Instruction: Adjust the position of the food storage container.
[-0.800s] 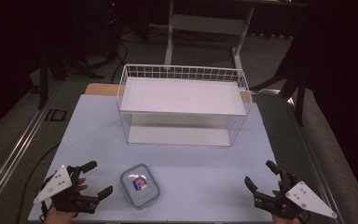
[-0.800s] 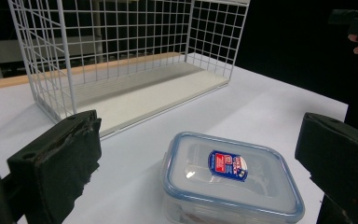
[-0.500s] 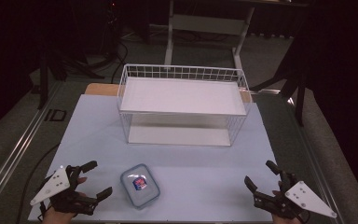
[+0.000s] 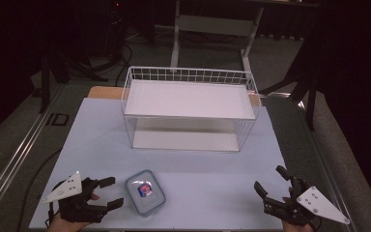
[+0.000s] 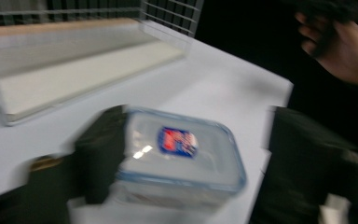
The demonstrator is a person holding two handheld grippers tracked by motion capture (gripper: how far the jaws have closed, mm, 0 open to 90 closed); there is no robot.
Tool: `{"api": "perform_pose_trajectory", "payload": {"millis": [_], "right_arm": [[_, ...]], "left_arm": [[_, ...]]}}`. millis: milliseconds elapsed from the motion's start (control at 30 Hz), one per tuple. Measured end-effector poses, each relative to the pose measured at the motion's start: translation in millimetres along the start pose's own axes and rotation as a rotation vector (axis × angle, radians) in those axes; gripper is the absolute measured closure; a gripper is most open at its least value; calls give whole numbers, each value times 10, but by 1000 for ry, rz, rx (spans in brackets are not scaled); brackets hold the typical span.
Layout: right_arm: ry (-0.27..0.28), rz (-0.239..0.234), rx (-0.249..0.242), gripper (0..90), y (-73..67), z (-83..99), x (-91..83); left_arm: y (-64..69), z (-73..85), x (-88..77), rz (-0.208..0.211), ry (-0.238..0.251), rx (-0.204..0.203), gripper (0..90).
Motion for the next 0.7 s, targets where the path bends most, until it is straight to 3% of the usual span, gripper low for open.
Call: {"api": "perform_pose_trajectory", "payload": {"millis": [33, 167, 267, 300, 333, 500, 567, 700], "right_arm": [[2, 0, 3, 149, 1, 0, -1], [3, -2, -2, 149, -7, -8, -1], [1, -2, -5, 149, -14, -7, 10], [1, -6, 0, 149, -17, -5, 14], [1, -7, 1, 149, -18, -5, 19], [10, -23, 10, 150, -28, 0, 34], [15, -46, 16, 150, -34, 2, 46], [6, -43, 4, 149, -58, -4, 67]], "left_arm": [[2, 19, -13, 6, -27, 26, 329], [-6, 125, -45, 28, -117, 48, 635], [8, 214, -25, 34, -203, 76, 791], [8, 214, -25, 34, -203, 76, 836], [28, 255, 4, 41, -246, 88, 877], [121, 287, 111, 65, -306, 120, 900], [136, 302, 155, 72, -327, 124, 900], [136, 350, 244, 85, -361, 125, 900]]}}
Point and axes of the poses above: each handheld gripper's, and its own axes: x roughly forward along the jaws, z roughly out of its underside, y roughly to its right, the point moved 2 cm from there along x, roughly forward along the jaws, and after that the axes turned 5 degrees about -z, right-handed, at the moved point
